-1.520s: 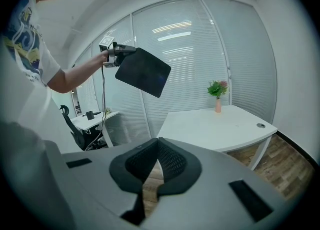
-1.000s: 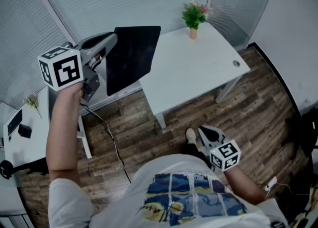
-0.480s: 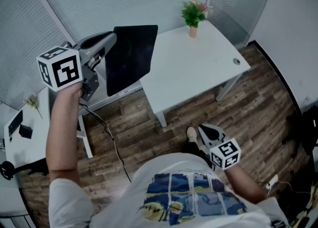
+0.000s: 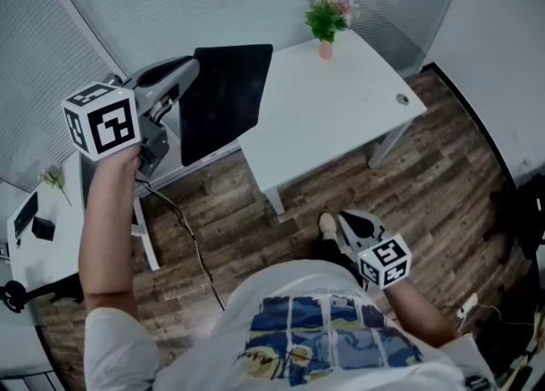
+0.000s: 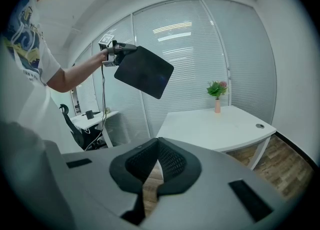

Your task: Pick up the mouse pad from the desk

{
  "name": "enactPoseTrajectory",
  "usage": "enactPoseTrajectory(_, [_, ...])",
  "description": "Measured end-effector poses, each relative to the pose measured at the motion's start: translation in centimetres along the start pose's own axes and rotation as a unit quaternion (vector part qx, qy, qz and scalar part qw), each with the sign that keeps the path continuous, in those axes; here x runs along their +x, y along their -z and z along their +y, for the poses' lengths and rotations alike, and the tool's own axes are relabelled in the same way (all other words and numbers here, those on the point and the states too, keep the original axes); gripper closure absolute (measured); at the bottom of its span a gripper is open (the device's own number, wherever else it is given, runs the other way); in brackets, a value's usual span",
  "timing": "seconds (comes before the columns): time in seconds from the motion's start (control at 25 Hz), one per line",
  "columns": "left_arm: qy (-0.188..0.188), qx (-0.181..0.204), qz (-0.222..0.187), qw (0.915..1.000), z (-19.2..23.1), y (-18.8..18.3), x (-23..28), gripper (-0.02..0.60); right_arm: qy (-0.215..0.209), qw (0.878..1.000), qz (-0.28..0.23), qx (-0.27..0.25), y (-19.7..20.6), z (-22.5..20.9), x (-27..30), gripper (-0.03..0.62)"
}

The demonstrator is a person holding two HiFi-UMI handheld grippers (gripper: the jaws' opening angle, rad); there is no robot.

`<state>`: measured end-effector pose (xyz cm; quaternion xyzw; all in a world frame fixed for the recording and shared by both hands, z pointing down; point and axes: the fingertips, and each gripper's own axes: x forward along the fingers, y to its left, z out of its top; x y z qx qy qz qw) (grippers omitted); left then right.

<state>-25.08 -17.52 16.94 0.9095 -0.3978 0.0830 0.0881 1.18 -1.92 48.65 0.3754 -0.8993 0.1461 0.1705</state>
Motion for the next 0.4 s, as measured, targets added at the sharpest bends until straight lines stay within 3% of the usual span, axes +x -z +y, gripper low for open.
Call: enactPoseTrajectory(0.4, [0.008, 0.005, 0.002, 1.0000, -1.3, -0.1, 0.7, 0.555, 0.000, 1.000, 0.002, -0.006, 0.1, -0.5, -0.1, 0.594])
